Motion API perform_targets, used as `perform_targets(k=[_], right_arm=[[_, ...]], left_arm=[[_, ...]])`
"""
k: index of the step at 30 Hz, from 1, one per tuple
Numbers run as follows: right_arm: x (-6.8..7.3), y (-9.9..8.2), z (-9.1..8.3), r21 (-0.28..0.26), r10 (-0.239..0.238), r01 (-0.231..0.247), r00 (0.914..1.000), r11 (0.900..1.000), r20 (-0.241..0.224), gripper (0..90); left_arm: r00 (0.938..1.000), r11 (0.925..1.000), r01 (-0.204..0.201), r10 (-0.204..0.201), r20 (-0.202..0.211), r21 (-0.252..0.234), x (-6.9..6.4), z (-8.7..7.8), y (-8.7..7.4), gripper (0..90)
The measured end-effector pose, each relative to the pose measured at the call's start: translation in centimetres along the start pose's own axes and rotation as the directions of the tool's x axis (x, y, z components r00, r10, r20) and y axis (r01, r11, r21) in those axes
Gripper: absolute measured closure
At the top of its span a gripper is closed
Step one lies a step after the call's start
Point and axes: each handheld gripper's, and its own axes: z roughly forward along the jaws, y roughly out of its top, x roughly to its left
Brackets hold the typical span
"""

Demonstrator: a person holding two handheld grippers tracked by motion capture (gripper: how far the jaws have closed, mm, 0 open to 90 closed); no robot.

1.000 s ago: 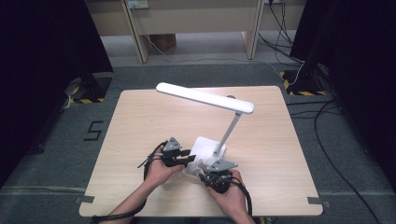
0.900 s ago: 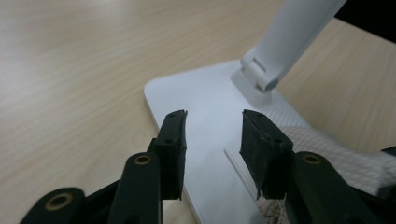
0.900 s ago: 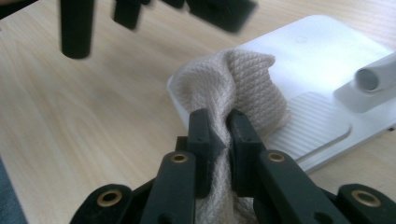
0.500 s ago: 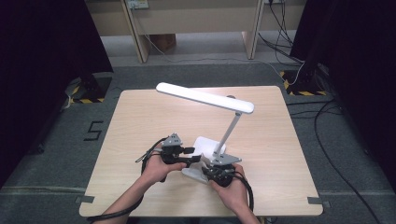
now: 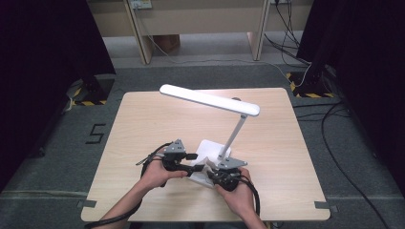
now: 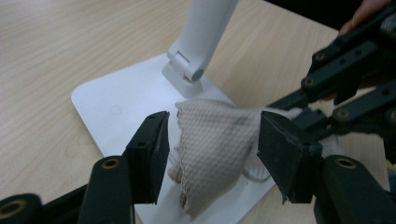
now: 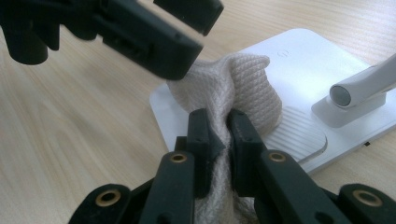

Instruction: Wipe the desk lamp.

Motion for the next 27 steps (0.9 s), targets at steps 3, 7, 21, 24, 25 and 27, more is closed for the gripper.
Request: perform_targets(k=[3,7,21,24,25,27], right_arm=[[-0.1,0.0,0.0,0.004,-0.001,0.001,1.0000,1.0000,0.002,80.8],[-0.4,0.1,-0.1,0.005,0.002,-0.002,1.0000,1.0000,0.007,80.8],[-0.3,0.6,-0.2,0.008,-0.029,0.030,0.9993,0.9995,-0.021,80.9],[-0.2,0.8,-0.3,0.003,-0.033,0.034,0.9988,0.9994,-0.034,80.9],[-0.2,0.8,-0.3,0.000,-0.037,0.037,0.9987,0.9993,-0.034,80.8],[-0.3,0.8,-0.3,-0.003,-0.046,0.046,0.9985,0.9989,-0.031,80.8]], left_arm=[[0.9995,0.9992,-0.030,0.030,0.007,0.026,0.1,0.1,-0.4,41.6],[0.9939,0.9915,-0.110,0.110,-0.001,0.070,0.0,0.2,-0.7,44.4],[0.9550,0.9476,-0.296,0.296,0.019,0.120,-0.8,1.5,-0.1,51.9],[0.9459,0.9381,-0.324,0.324,0.022,0.123,-1.0,1.5,0.1,55.4],[0.9430,0.9351,-0.332,0.332,0.022,0.123,-1.0,1.5,0.1,56.1],[0.9390,0.9314,-0.343,0.343,0.024,0.121,-1.2,1.5,0.1,59.1]])
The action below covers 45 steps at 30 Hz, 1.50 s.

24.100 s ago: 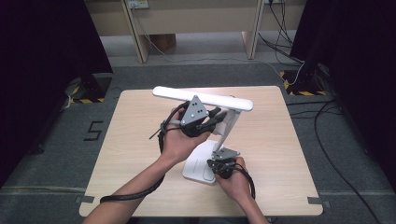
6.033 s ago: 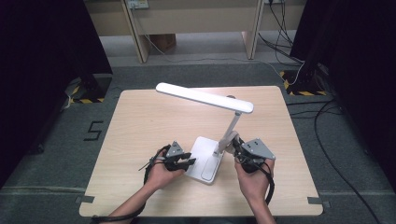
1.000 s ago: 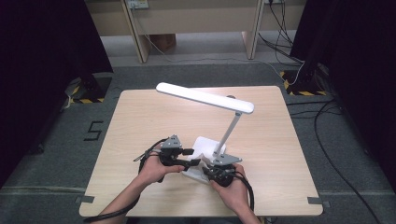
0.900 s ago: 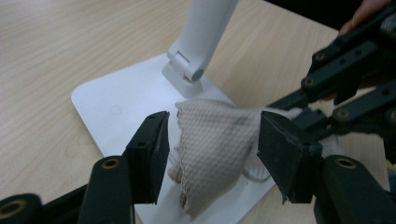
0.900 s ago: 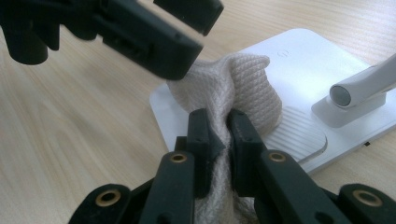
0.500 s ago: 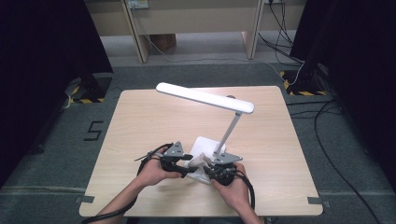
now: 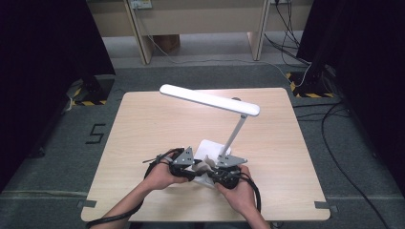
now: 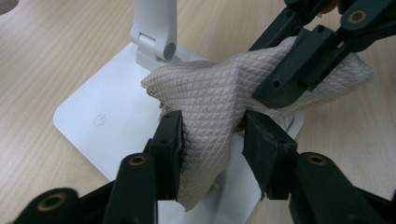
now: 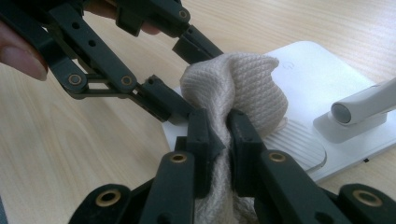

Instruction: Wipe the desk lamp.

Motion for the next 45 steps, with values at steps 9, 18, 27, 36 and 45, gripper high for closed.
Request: perform_targets(k=[9,18,27,36,45], right_arm=[[-0.2,0.1,-0.2,-0.028,0.016,-0.015,0.9998,0.9995,0.008,78.7],[-0.4,0.3,-0.5,-0.074,0.028,-0.026,0.9991,0.9969,0.033,65.8],[-1.6,0.5,-3.2,-0.203,0.077,-0.048,0.9878,0.9780,0.136,49.9],[-5.0,1.3,-7.6,-0.332,0.138,-0.050,0.9589,0.9420,0.248,48.0],[-6.6,3.6,-8.0,-0.355,0.096,0.003,0.9609,0.9348,0.260,45.4]], left_arm=[[0.9989,0.9992,-0.005,0.003,-0.046,-0.040,-0.6,0.0,0.2,79.9],[0.9954,0.9948,0.061,-0.067,-0.068,-0.081,-0.6,-0.2,0.2,82.9],[0.9873,0.9953,0.070,-0.078,-0.138,-0.067,0.1,-0.5,-0.7,83.2],[0.9698,0.9935,0.102,-0.110,-0.218,-0.050,1.2,-0.4,-0.3,83.2],[0.9574,0.9894,0.145,-0.142,-0.252,-0.003,3.0,2.5,1.7,83.2]])
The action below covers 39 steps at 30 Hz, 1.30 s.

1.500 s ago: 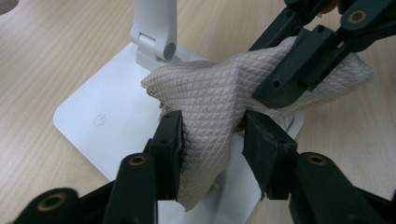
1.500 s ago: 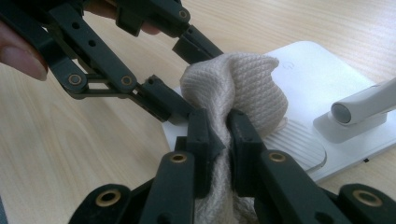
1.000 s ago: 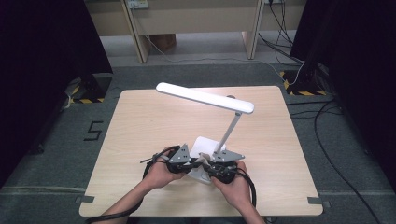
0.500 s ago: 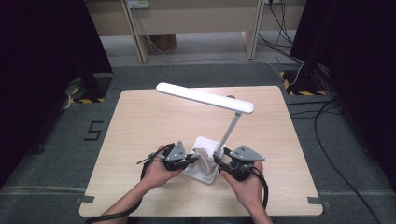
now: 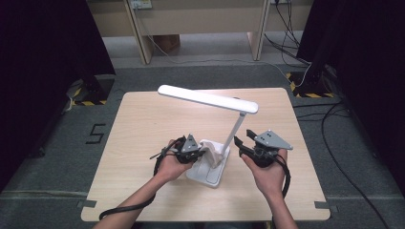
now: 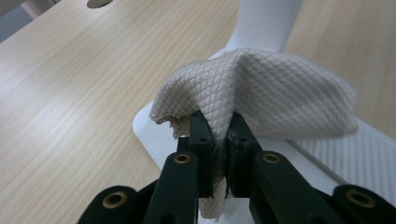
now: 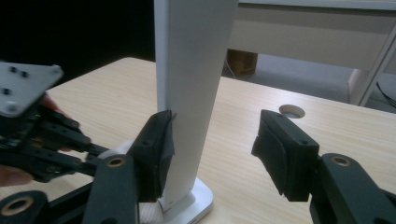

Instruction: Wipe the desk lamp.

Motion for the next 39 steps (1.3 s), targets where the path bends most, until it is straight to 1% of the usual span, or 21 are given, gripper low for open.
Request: perform_targets(k=[1,2,4,6,8,12,14,16,20,22,24,27,28,29,31,33,34,36,39], right_arm=[[-0.1,-0.1,0.1,-0.003,0.007,-0.007,0.9999,1.0000,-0.009,45.3],[-0.2,-0.1,0.0,0.010,0.003,-0.003,0.9998,0.9999,-0.019,45.0],[0.0,-0.5,-0.1,0.006,0.005,-0.005,0.9991,1.0000,-0.042,45.0],[0.2,-0.9,-0.2,0.014,-0.012,0.013,0.9983,0.9998,-0.057,44.9],[0.3,-1.0,-0.1,0.003,-0.018,0.018,0.9973,0.9998,-0.072,44.3],[0.4,-0.2,0.3,-0.013,-0.040,0.039,0.9959,0.9991,-0.081,43.3],[0.4,0.3,0.6,-0.025,-0.050,0.048,0.9957,0.9985,-0.078,43.3],[0.5,0.6,0.9,-0.021,-0.052,0.051,0.9954,0.9985,-0.080,43.4],[0.6,0.6,1.6,-0.013,-0.056,0.055,0.9946,0.9984,-0.088,43.4],[0.5,0.5,2.0,-0.002,-0.055,0.055,0.9940,0.9985,-0.095,43.4],[0.4,0.4,2.5,0.005,-0.053,0.054,0.9924,0.9985,-0.111,43.2],[0.1,0.3,3.0,0.020,-0.050,0.054,0.9889,0.9984,-0.140,43.3],[0.1,0.3,3.2,0.013,-0.056,0.058,0.9878,0.9982,-0.146,44.1],[0.0,0.3,3.3,0.016,-0.063,0.066,0.9872,0.9977,-0.147,45.3],[0.0,0.2,3.4,0.006,-0.064,0.066,0.9873,0.9978,-0.145,49.0],[-0.1,0.2,3.5,-0.003,-0.055,0.055,0.9888,0.9985,-0.139,53.1],[-0.2,0.1,3.4,-0.002,-0.051,0.051,0.9895,0.9987,-0.135,54.5],[-0.2,0.0,3.4,-0.013,-0.042,0.041,0.9898,0.9991,-0.136,55.0],[-0.1,0.0,3.3,-0.014,-0.035,0.033,0.9905,0.9994,-0.133,55.3]], left_arm=[[1.0000,1.0000,0.001,-0.001,-0.001,0.002,0.0,0.3,0.2,83.1],[1.0000,1.0000,0.003,-0.003,-0.002,0.002,0.0,0.5,0.4,83.1],[1.0000,0.9999,-0.002,0.002,-0.006,0.016,0.0,0.9,0.7,83.1],[1.0000,0.9996,-0.006,0.006,-0.008,0.029,0.0,1.2,0.8,83.1],[1.0000,0.9995,-0.005,0.005,-0.008,0.033,-0.1,1.6,0.8,83.0],[1.0000,0.9993,0.006,-0.006,-0.006,0.037,0.0,2.1,1.1,83.0],[1.0000,0.9987,0.003,-0.003,-0.007,0.051,0.0,2.4,1.3,82.9],[0.9999,0.9980,0.011,-0.010,-0.008,0.062,0.1,2.8,1.5,82.9],[0.9996,0.9964,0.020,-0.018,-0.023,0.082,0.4,3.3,2.0,83.0],[0.9997,0.9958,0.015,-0.014,-0.019,0.090,0.3,3.6,2.1,83.0],[0.9999,0.9954,0.007,-0.006,-0.012,0.095,0.2,3.7,2.0,83.0],[0.9998,0.9958,0.020,-0.019,-0.010,0.089,0.2,3.8,1.8,83.0],[0.9998,0.9957,0.020,-0.019,-0.011,0.091,0.2,3.8,1.8,83.1],[0.9998,0.9955,0.016,-0.015,-0.012,0.094,0.2,3.9,1.7,83.1],[0.9998,0.9955,0.004,-0.003,-0.017,0.094,0.0,3.9,1.7,83.1],[0.9998,0.9956,0.000,0.002,-0.021,0.093,-0.1,4.0,1.7,83.1],[0.9998,0.9958,0.005,-0.003,-0.021,0.092,-0.1,4.0,1.7,83.1],[0.9998,0.9960,0.004,-0.003,-0.021,0.089,-0.1,3.9,1.6,83.1],[0.9996,0.9960,-0.009,0.011,-0.027,0.089,-0.3,3.9,1.6,83.1]])
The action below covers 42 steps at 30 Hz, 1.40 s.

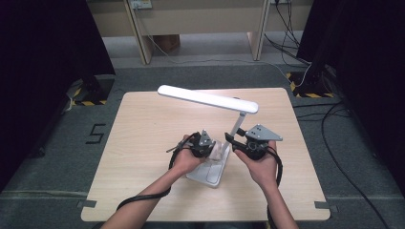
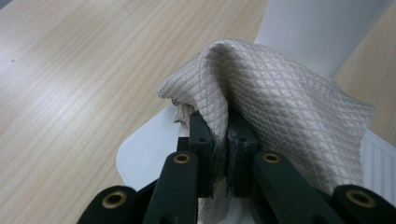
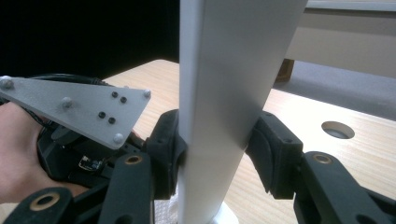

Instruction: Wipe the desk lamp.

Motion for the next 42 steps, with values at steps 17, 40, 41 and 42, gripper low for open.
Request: perform_targets(k=[17,40,41,42], right_arm=[[0.4,0.0,-0.1,0.003,0.033,-0.033,0.9992,0.9994,0.024,56.5],[0.6,-0.1,-0.2,0.003,0.042,-0.042,0.9984,0.9991,0.037,56.7],[0.6,-0.1,-0.2,0.003,0.042,-0.042,0.9984,0.9991,0.037,56.7],[0.6,-0.1,-0.2,0.003,0.044,-0.045,0.9984,0.9990,0.036,56.7]], left_arm=[[0.9978,0.9980,-0.059,0.060,0.030,-0.024,-0.8,-1.1,-1.2,83.1],[0.9841,0.9901,-0.140,0.140,0.109,-0.006,-2.3,-3.7,-2.8,83.1],[0.9829,0.9893,-0.146,0.146,0.113,-0.004,-2.3,-3.9,-2.9,83.1],[0.9821,0.9890,-0.148,0.147,0.118,-0.003,-2.4,-4.0,-3.0,83.1]])
